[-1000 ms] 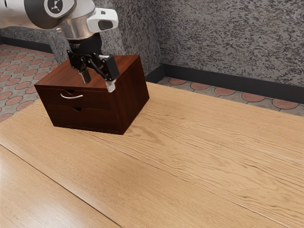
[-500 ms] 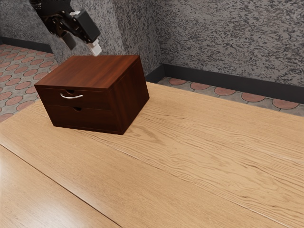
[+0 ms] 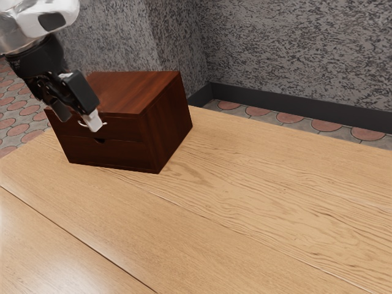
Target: Pull the drawer handle with one arm to open the drawer
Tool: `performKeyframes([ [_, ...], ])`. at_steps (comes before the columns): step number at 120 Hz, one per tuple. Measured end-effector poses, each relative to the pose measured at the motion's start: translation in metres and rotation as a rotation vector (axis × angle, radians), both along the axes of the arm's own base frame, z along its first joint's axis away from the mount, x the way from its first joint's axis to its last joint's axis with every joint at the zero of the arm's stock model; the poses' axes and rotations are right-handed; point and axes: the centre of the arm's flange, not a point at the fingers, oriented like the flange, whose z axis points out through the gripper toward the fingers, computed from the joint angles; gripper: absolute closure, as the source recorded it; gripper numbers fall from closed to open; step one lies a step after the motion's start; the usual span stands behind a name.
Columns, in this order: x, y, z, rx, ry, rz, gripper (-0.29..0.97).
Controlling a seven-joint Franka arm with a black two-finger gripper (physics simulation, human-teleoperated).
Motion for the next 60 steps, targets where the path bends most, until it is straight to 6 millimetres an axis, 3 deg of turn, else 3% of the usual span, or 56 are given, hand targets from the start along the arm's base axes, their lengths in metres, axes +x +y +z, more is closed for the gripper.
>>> performKeyframes([
  [11,-0.063,-0.006,-0.036,-0.018,-0.007,0.005,0.00],
  [22,-0.098,-0.012,-0.076,-0.029,0.017,0.007,0.00],
  [30,-0.104,-0.011,-0.091,-0.003,0.010,-0.015,0.00],
  [48,-0.101,0.000,-0.092,0.120,-0.033,-0.193,0.00],
  [60,-0.090,0.004,-0.105,0.159,-0.005,-0.303,0.00],
])
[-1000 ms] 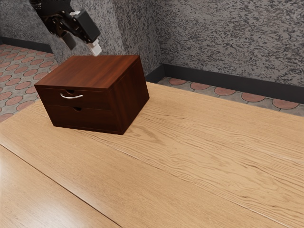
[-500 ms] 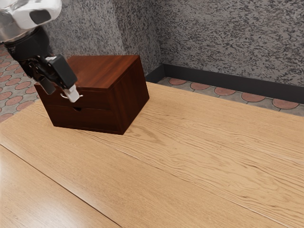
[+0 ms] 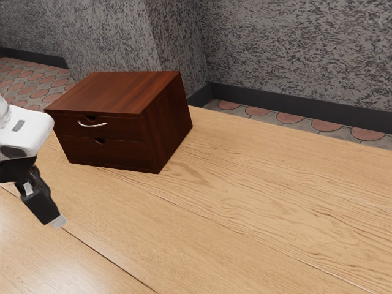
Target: Pull the drawer handle with one arm to open the drawer
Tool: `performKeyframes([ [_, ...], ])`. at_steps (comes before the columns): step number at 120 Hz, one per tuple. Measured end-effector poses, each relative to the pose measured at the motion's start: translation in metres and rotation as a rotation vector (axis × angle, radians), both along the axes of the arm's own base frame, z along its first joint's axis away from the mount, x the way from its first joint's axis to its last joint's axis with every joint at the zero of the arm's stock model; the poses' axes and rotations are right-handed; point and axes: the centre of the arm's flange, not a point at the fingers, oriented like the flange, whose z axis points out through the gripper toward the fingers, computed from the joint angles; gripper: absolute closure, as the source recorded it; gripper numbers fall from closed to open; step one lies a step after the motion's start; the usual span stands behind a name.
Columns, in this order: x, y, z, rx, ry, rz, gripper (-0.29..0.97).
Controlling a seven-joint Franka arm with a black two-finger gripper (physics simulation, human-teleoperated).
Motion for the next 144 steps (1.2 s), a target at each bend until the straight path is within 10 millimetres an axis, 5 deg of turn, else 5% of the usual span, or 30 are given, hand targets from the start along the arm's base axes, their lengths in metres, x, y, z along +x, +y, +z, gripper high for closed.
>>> performKeyframes([
  [21,0.024,0.011,0.001,0.054,-0.002,-0.164,0.00],
  [49,0.055,0.093,-0.014,0.134,-0.062,-0.414,0.00],
  [71,0.069,0.106,-0.023,0.226,-0.050,-0.561,0.00],
  [91,0.069,0.111,-0.016,0.280,-0.073,-0.658,0.00],
  [110,0.067,0.160,-0.020,0.238,-0.121,-0.706,0.00],
  [123,0.072,0.177,-0.020,0.240,-0.165,-0.732,0.00],
  [144,0.107,0.215,-0.056,0.203,-0.179,-0.746,0.00],
])
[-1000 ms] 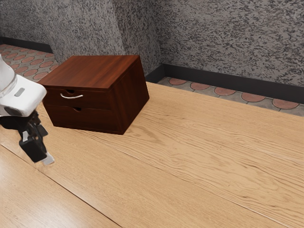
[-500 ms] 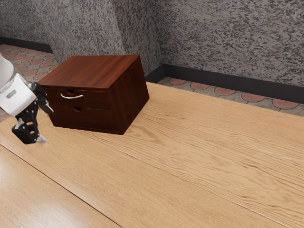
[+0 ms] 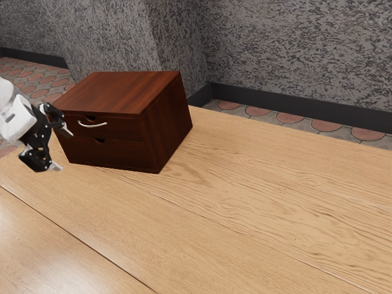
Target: Pull the drawer handle with one arm to open the drawer
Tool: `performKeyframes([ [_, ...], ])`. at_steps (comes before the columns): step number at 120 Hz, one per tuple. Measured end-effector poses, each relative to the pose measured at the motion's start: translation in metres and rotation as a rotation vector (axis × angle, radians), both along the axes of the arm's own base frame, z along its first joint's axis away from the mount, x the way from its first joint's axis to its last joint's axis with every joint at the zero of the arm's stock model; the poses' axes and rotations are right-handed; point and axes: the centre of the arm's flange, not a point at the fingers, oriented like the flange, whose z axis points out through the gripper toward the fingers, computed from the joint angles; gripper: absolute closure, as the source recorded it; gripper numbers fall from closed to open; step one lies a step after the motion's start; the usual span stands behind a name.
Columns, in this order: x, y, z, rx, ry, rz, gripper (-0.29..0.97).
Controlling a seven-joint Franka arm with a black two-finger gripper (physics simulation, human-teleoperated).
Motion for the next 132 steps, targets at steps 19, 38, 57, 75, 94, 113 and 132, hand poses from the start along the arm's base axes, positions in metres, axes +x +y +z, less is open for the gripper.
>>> performKeyframes([
  [19,0.022,0.004,-0.005,0.040,-0.013,-0.007,0.00],
  [38,0.043,0.022,-0.010,0.055,-0.021,0.001,0.00],
  [57,0.058,0.042,-0.017,0.048,-0.028,0.007,0.00],
  [75,0.074,0.062,-0.023,0.044,-0.032,0.015,0.00],
  [94,0.099,0.083,-0.038,0.037,-0.023,0.021,0.00],
  [113,0.111,0.096,-0.040,0.039,-0.024,0.030,0.00],
  [132,0.126,0.102,-0.052,0.032,-0.009,0.030,0.00],
])
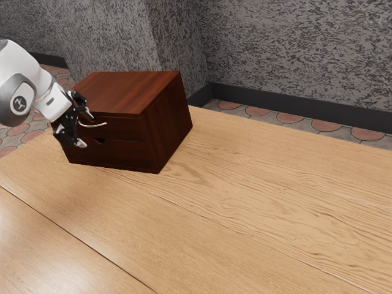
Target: Pull the drawer handle with one arm to open the drawer
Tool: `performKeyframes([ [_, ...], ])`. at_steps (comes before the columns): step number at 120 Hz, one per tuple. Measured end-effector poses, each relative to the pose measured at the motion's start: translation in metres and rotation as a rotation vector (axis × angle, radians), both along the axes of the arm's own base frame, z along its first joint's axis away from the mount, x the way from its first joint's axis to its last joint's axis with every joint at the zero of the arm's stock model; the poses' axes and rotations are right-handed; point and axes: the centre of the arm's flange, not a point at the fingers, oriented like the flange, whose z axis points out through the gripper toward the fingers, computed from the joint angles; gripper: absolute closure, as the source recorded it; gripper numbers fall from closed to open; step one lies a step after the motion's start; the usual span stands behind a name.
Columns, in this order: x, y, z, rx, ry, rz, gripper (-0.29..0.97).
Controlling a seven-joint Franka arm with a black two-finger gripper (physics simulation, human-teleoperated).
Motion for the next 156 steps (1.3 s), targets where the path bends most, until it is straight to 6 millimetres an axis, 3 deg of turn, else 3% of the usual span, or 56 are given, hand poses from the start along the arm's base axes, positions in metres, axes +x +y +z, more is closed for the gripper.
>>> performKeyframes([
  [19,0.004,0.014,-0.016,-0.016,0.018,0.012,0.00],
  [67,0.004,0.022,-0.026,-0.028,0.026,0.012,0.01],
  [156,0.000,0.005,-0.034,-0.024,0.068,0.012,0.00],
])
